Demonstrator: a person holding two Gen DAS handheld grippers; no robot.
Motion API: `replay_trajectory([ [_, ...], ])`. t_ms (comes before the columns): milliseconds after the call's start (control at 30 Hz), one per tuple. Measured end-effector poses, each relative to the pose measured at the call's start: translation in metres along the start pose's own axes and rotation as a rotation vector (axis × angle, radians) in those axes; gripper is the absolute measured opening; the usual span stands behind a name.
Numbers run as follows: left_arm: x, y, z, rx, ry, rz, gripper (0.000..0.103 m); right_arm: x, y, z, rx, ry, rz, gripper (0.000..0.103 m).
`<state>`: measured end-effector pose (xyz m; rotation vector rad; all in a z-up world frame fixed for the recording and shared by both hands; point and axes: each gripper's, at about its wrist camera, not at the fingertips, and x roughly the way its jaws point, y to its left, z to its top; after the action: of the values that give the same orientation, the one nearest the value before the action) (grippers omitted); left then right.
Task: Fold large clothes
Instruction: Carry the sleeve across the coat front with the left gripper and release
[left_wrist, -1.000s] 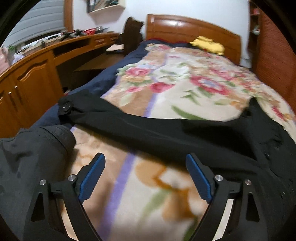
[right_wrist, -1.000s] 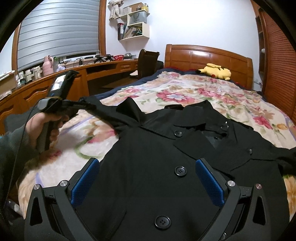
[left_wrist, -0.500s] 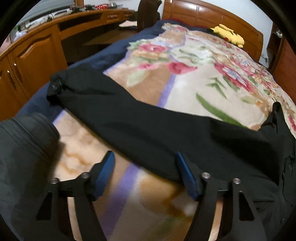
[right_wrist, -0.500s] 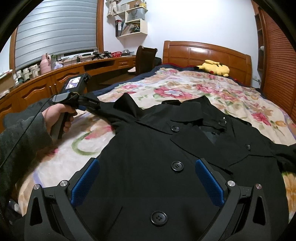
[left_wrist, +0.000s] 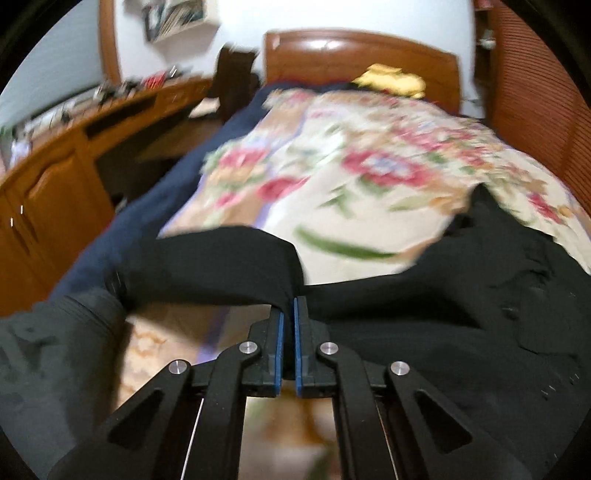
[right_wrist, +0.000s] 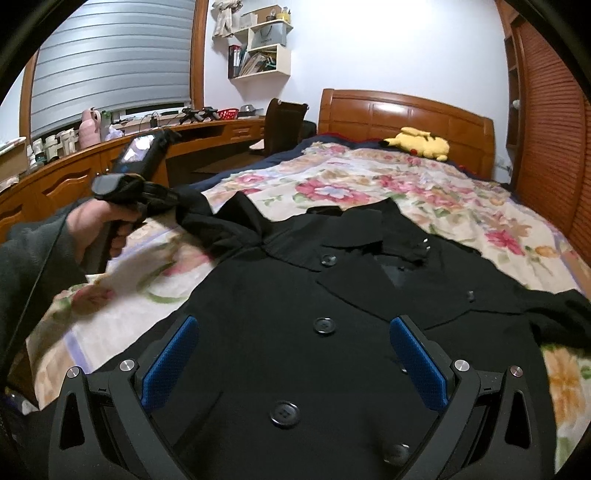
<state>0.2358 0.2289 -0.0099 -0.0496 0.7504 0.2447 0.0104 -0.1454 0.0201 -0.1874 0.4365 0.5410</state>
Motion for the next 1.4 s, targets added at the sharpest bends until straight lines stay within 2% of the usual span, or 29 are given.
replay_trajectory([
  [167, -0.065, -0.040, -0.013, 0.090, -0.101, -0.066, 0.005, -0.023, -0.003, -0.006, 0.006, -0.026, -0.007, 0.103],
  [267, -0.090, -0.060, -0.029, 0.129, -0.128, -0.114, 0.005, -0.039, -0.002, -0.011, 0.009, -0.044, -0.013, 0.103],
  [433, -0.109, -0.086, -0.053, 0.182, -0.133, -0.164, 0.005, -0.061, -0.003, -0.019, 0.016, -0.069, -0.027, 0.103],
  [767, -0.133, -0.111, -0.106, 0.251, -0.130, -0.154, 0.006, -0.085, -0.001, -0.028, 0.024, -0.095, -0.027, 0.103],
  [833, -0.136, -0.108, -0.111, 0.239, -0.120, -0.173, 0.012, -0.088, -0.001, -0.030, 0.026, -0.097, -0.025, 0.103],
  [867, -0.139, -0.106, -0.115, 0.231, -0.116, -0.194, 0.020, -0.088, -0.003, -0.029, 0.027, -0.098, -0.023, 0.103],
  [900, -0.142, -0.107, -0.117, 0.229, -0.119, -0.199, 0.031, -0.089, -0.004, -0.029, 0.026, -0.098, -0.023, 0.103],
  [967, -0.150, -0.107, -0.122, 0.235, -0.138, -0.207, 0.044, -0.091, -0.006, -0.029, 0.027, -0.100, -0.024, 0.103],
  [1067, -0.163, -0.106, -0.127, 0.243, -0.160, -0.213, 0.045, -0.092, -0.008, -0.029, 0.031, -0.098, -0.024, 0.103],
  [1133, -0.168, -0.103, -0.128, 0.240, -0.171, -0.217, 0.063, -0.091, -0.009, -0.029, 0.030, -0.095, -0.025, 0.103],
  [1167, -0.169, -0.100, -0.127, 0.236, -0.183, -0.215, 0.077, -0.091, -0.009, -0.029, 0.029, -0.093, -0.025, 0.103],
  [1200, -0.171, -0.097, -0.126, 0.232, -0.196, -0.209, 0.082, -0.090, -0.009, -0.029, 0.027, -0.091, -0.026, 0.103],
  [1400, -0.158, -0.074, -0.117, 0.195, -0.200, -0.142, 0.082, -0.083, -0.005, -0.031, 0.022, -0.073, -0.030, 0.103],
])
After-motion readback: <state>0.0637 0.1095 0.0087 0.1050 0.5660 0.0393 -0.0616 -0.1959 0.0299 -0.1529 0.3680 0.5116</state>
